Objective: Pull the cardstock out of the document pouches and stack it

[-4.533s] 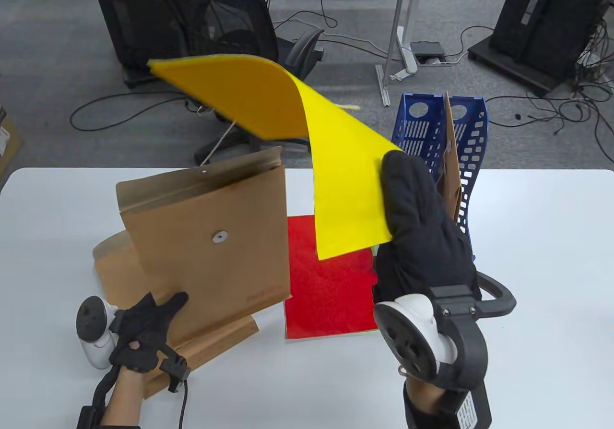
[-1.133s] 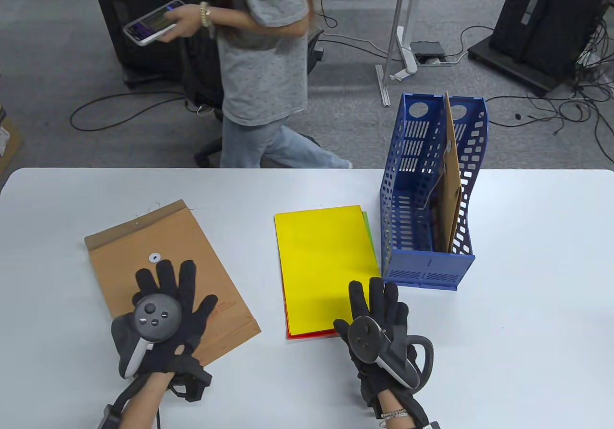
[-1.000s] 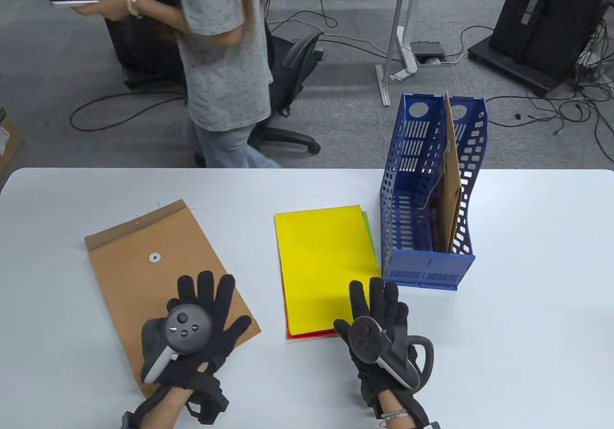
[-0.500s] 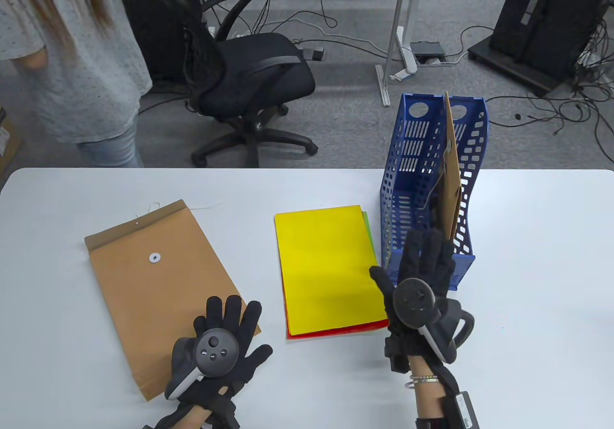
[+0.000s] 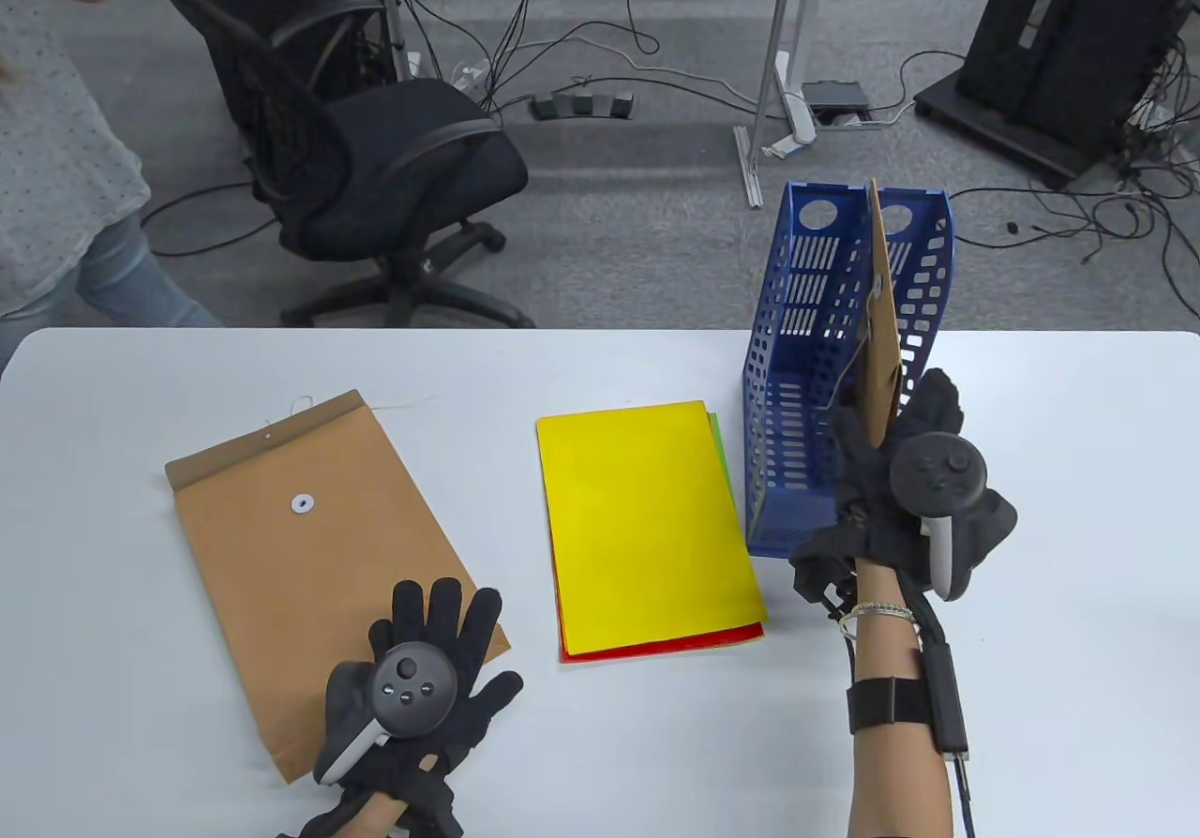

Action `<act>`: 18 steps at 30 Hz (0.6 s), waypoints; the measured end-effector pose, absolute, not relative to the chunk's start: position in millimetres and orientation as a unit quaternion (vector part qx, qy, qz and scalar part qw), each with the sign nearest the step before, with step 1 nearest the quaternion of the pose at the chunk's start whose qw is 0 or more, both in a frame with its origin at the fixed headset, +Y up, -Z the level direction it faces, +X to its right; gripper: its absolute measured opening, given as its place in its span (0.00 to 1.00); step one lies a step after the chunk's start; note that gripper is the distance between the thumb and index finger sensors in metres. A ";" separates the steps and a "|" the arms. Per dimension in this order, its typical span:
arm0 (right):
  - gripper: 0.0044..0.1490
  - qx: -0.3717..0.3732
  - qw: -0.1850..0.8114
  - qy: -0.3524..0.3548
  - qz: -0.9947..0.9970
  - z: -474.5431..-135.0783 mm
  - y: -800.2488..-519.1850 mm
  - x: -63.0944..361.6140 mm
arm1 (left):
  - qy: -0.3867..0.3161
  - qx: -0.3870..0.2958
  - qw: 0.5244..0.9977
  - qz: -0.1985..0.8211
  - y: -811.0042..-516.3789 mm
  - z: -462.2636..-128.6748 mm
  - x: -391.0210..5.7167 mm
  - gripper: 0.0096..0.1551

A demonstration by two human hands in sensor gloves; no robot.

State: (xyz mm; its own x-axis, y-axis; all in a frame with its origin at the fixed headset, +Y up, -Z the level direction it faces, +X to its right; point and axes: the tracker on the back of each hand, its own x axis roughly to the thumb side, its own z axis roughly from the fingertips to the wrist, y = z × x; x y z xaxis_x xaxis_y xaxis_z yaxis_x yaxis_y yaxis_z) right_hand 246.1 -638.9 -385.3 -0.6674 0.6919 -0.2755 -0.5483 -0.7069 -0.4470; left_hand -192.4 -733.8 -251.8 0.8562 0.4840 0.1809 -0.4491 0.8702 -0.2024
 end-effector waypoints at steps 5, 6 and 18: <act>0.34 -0.225 0.371 -0.133 0.891 -394.2 -668.9 255.1 | -0.125 -0.076 0.959 0.243 -733.7 -250.8 -188.8 0.47; 0.33 -0.218 0.390 -0.139 0.884 -394.0 -668.3 255.5 | -0.125 -0.078 0.960 0.237 -734.4 -251.0 -188.5 0.47; 0.32 -0.101 0.373 -0.399 0.832 -334.0 -564.5 243.1 | -0.135 -0.080 0.955 0.252 -733.6 -252.3 -186.8 0.47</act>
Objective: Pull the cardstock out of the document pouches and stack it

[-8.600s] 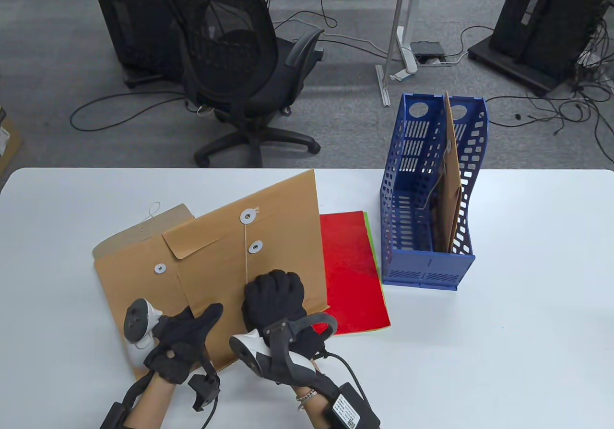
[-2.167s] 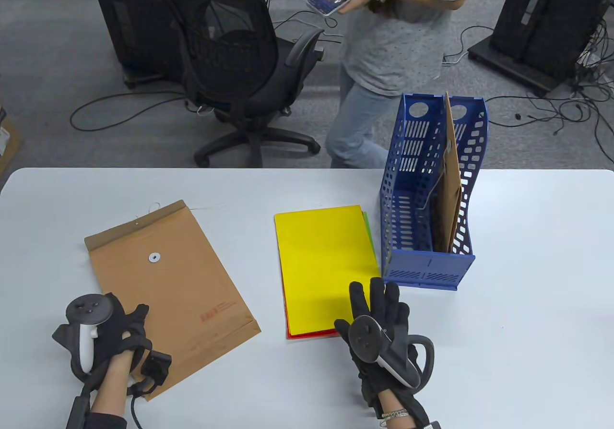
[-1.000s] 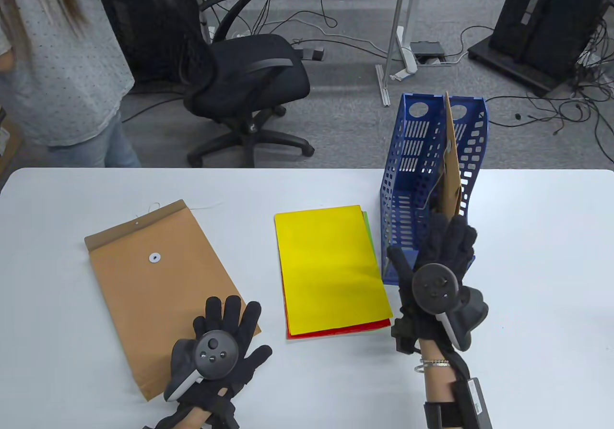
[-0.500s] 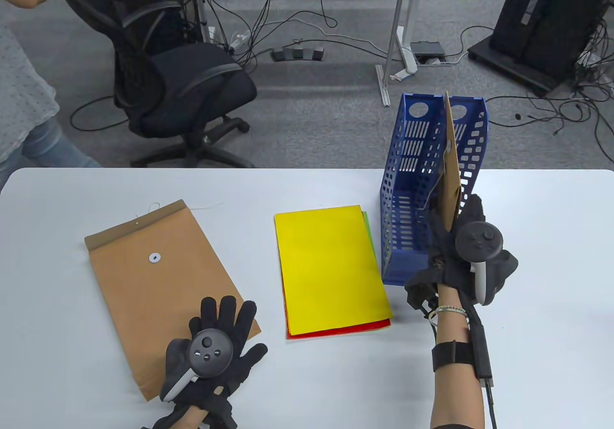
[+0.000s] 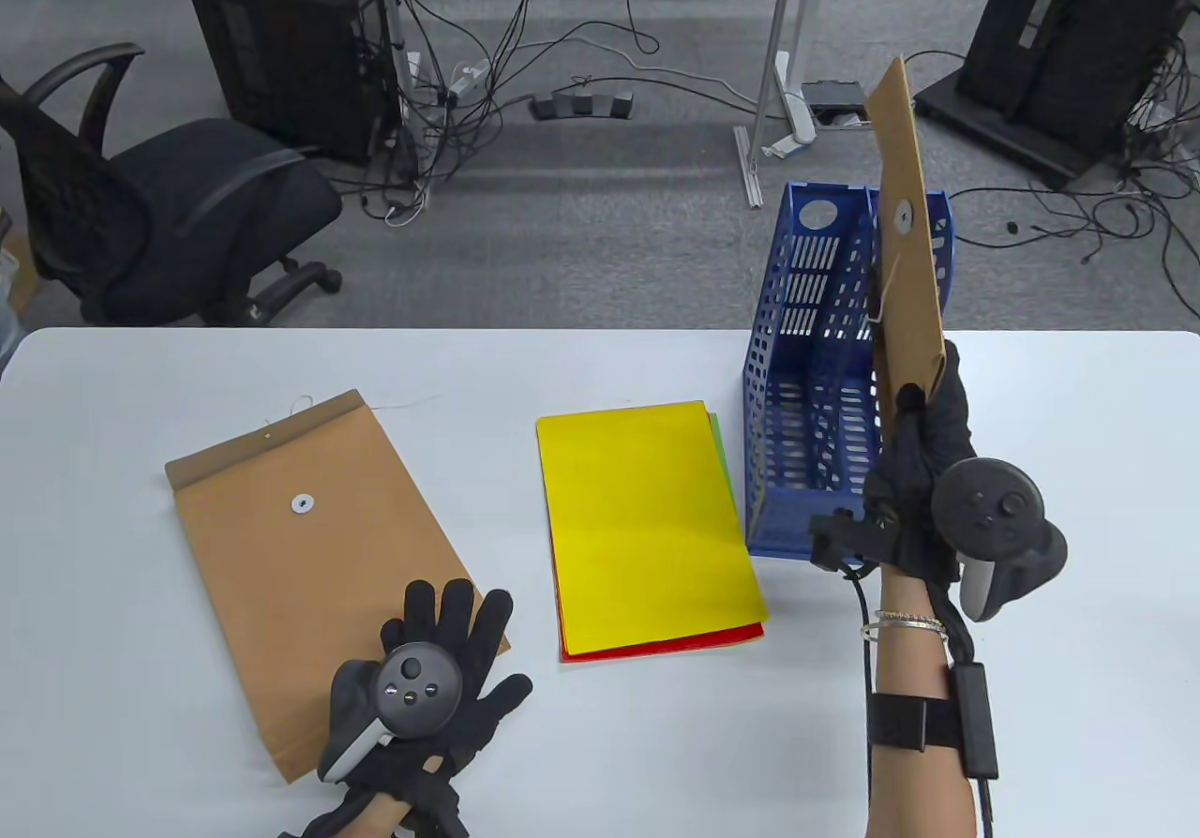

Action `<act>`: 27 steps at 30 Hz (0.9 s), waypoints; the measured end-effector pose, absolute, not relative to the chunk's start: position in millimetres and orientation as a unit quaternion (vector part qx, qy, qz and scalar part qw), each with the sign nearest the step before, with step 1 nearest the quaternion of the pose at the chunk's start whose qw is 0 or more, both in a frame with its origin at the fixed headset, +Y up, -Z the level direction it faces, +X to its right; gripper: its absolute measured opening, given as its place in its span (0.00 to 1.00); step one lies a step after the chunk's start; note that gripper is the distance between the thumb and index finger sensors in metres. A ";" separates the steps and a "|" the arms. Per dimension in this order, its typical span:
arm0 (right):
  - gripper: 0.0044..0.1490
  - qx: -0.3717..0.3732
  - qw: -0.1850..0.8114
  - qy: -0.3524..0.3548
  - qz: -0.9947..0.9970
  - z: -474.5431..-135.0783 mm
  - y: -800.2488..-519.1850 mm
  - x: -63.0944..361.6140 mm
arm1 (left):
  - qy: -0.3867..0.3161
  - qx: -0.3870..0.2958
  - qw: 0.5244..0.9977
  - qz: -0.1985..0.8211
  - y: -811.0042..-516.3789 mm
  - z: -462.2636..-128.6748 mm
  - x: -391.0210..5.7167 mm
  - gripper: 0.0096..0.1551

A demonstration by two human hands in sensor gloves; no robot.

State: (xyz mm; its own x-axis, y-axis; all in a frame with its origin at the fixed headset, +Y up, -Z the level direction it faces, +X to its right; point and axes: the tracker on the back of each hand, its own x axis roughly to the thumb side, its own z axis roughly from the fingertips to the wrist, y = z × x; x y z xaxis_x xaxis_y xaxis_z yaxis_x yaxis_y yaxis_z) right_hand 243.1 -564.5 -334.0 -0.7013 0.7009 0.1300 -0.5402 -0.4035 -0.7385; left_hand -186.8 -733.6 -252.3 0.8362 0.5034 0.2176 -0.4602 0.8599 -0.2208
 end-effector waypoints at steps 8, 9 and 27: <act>0.32 0.031 0.416 -0.508 0.754 -265.4 -513.4 213.8 | -0.168 -0.047 0.916 0.362 -720.2 -270.3 -196.3 0.51; 0.32 0.049 0.439 -0.505 0.742 -261.3 -514.8 208.9 | -0.172 -0.037 0.909 0.378 -716.3 -273.9 -198.2 0.53; 0.27 0.211 0.679 -0.041 0.702 -311.7 -663.9 100.4 | -0.208 -0.002 0.771 0.602 -709.5 -302.6 -273.5 0.68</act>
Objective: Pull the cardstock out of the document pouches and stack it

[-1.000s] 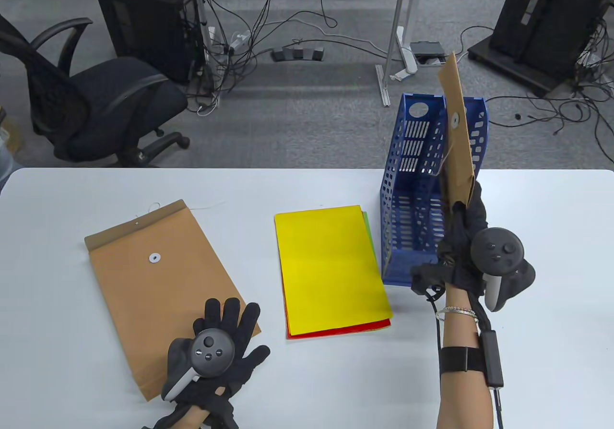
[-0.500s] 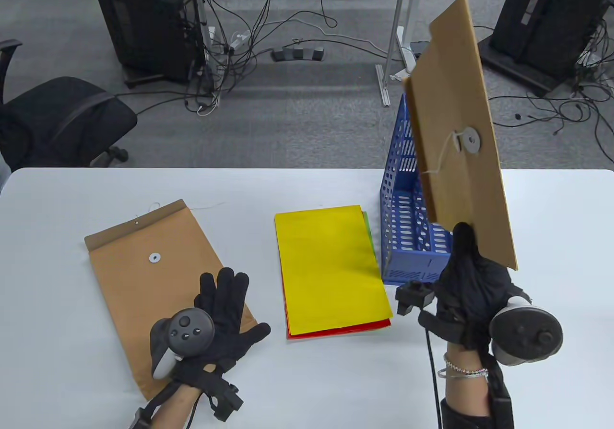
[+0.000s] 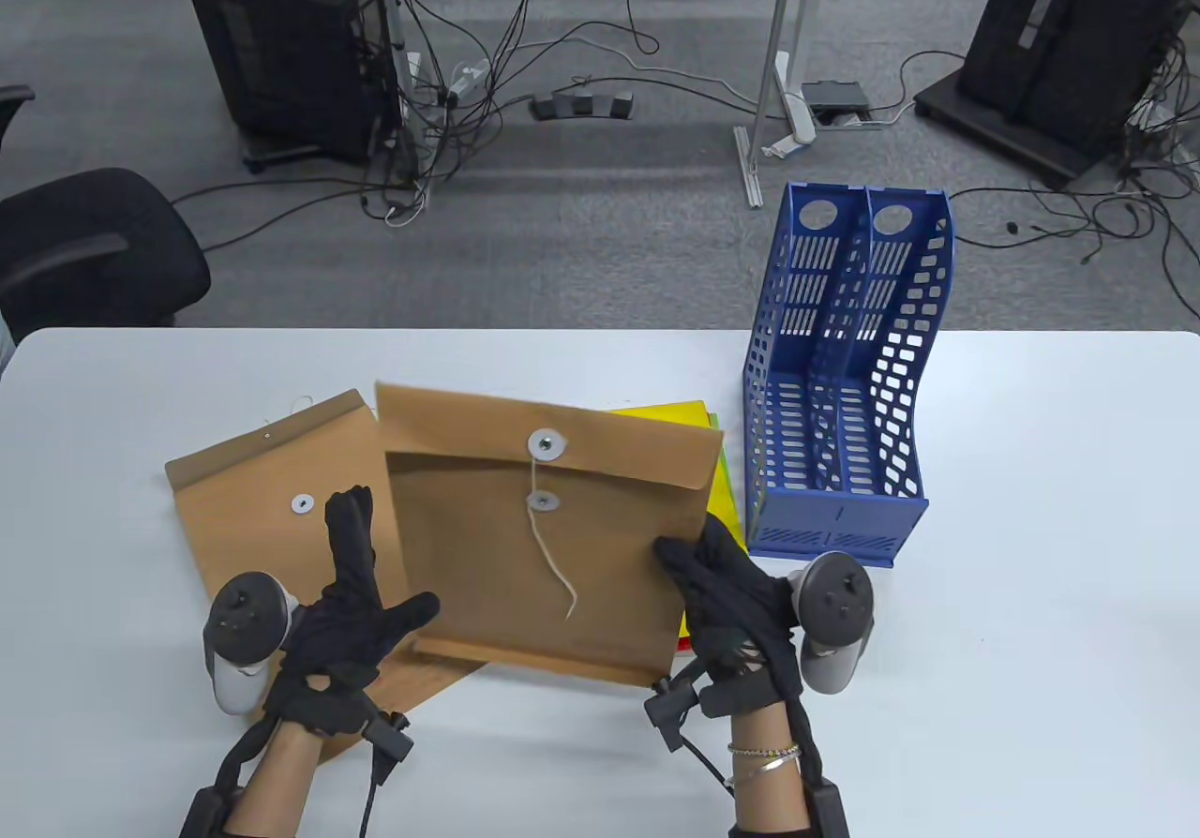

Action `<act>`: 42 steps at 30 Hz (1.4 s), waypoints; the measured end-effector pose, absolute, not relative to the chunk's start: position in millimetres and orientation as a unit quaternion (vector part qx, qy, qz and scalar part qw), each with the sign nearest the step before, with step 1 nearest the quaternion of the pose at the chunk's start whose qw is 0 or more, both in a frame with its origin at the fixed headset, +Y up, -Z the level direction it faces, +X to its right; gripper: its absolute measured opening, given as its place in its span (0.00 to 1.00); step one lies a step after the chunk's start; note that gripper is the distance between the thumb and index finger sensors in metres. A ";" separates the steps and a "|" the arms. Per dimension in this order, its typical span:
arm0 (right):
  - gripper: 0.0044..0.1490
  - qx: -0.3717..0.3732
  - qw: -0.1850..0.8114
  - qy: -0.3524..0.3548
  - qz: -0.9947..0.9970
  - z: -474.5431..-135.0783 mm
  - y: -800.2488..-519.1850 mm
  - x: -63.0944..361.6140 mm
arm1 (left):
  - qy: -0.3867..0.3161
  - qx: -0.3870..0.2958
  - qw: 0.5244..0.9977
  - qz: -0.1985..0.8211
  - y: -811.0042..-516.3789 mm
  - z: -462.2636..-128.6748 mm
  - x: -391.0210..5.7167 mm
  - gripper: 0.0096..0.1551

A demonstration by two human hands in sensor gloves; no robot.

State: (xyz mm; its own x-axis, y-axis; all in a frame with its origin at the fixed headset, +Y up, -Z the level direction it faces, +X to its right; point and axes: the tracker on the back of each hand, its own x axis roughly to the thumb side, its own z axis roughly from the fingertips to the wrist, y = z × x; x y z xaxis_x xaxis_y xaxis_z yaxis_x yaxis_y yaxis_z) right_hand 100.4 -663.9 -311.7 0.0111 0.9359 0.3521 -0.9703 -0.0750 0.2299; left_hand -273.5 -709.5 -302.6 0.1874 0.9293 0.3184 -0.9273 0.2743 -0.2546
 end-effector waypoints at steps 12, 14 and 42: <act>0.58 0.165 0.501 -0.119 0.841 -292.8 -640.0 54.6 | -0.257 -0.081 0.610 0.745 -732.7 -312.6 -267.0 0.28; 0.52 0.160 0.351 -0.192 0.902 -279.8 -626.2 35.6 | -0.250 -0.071 0.607 0.751 -735.6 -312.8 -266.1 0.28; 0.23 0.084 0.137 -0.408 0.899 -253.0 -612.1 -28.1 | -0.279 -0.070 0.657 0.697 -722.1 -301.2 -251.1 0.29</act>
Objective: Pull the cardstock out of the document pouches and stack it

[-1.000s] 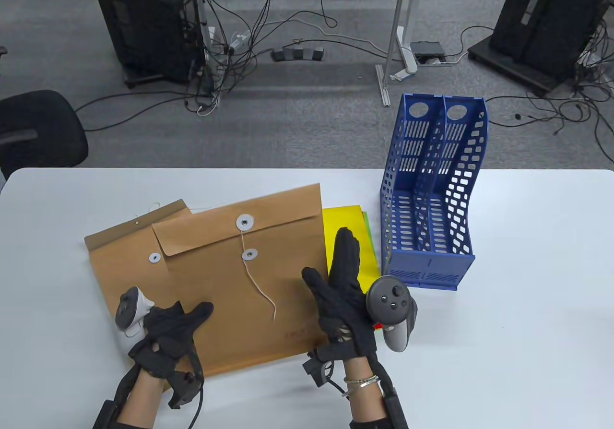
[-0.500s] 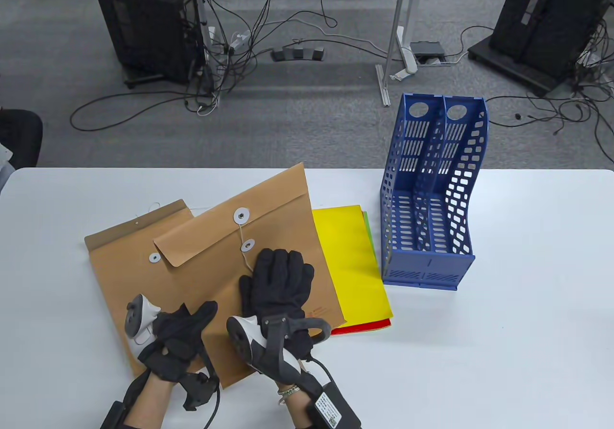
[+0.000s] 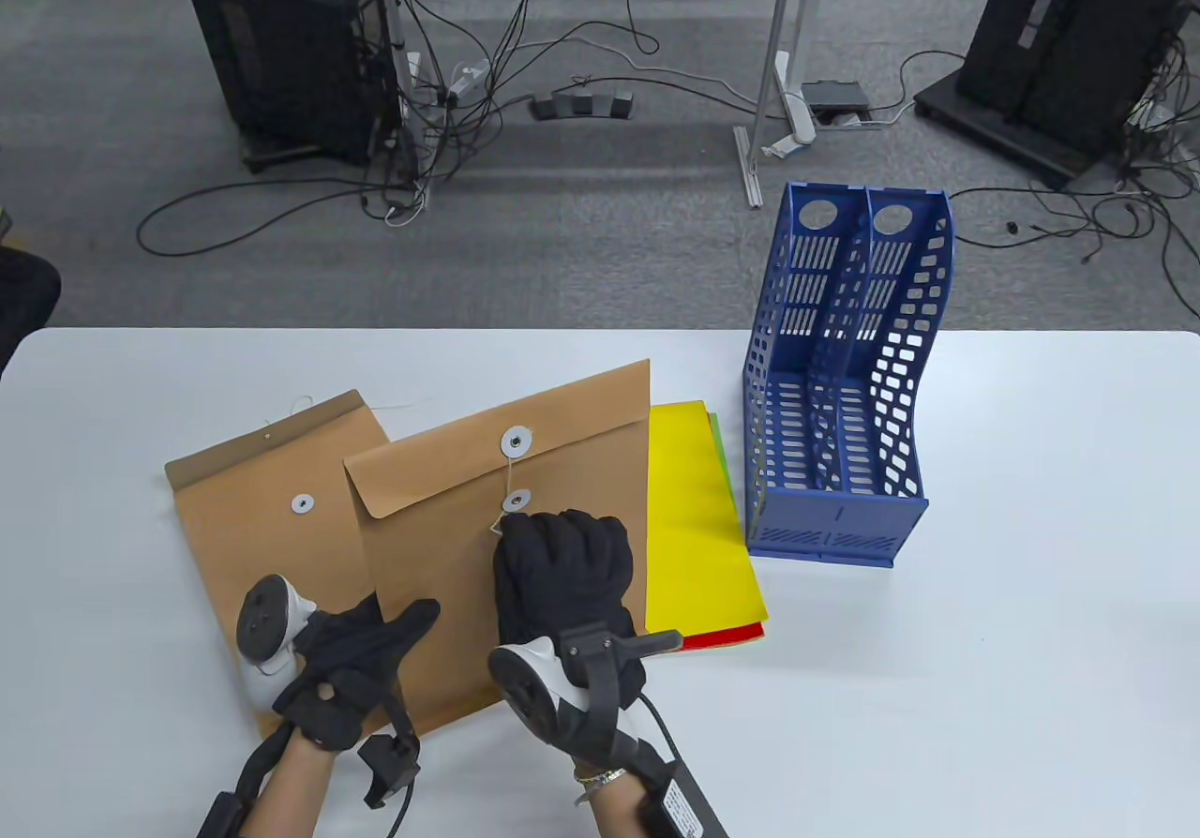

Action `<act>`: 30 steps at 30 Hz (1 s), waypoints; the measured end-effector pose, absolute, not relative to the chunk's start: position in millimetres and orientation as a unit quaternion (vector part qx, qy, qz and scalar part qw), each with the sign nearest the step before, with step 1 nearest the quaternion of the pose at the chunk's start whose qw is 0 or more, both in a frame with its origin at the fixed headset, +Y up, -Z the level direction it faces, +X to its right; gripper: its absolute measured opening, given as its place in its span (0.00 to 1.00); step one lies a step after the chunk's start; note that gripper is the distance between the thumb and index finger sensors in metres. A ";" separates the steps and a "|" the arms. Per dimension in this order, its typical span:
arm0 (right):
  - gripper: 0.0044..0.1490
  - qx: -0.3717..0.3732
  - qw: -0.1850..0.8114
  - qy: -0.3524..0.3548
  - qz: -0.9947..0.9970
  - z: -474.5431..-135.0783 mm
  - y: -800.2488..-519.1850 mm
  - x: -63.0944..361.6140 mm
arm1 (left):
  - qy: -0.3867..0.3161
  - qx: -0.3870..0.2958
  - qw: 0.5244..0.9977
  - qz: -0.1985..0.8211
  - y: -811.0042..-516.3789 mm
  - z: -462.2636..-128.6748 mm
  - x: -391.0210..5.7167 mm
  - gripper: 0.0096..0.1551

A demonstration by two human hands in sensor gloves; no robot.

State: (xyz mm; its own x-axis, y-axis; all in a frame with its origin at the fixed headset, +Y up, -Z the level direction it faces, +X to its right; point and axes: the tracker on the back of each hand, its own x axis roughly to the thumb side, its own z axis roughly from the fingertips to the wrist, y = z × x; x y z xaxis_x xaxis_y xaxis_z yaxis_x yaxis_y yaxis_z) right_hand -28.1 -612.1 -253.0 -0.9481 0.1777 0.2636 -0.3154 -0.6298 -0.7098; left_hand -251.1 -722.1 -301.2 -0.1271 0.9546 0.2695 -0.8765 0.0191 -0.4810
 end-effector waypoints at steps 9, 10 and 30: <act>0.23 0.024 0.222 -0.450 0.865 -251.3 -596.5 22.9 | -0.315 -0.127 0.654 0.676 -721.2 -302.6 -252.5 0.28; 0.23 0.015 0.221 -0.449 0.866 -253.7 -598.5 27.8 | -0.317 -0.125 0.644 0.685 -721.2 -302.4 -253.1 0.28; 0.23 0.234 0.074 -0.254 0.936 -261.2 -644.7 -60.8 | -0.239 -0.066 0.590 0.769 -736.4 -305.0 -261.4 0.28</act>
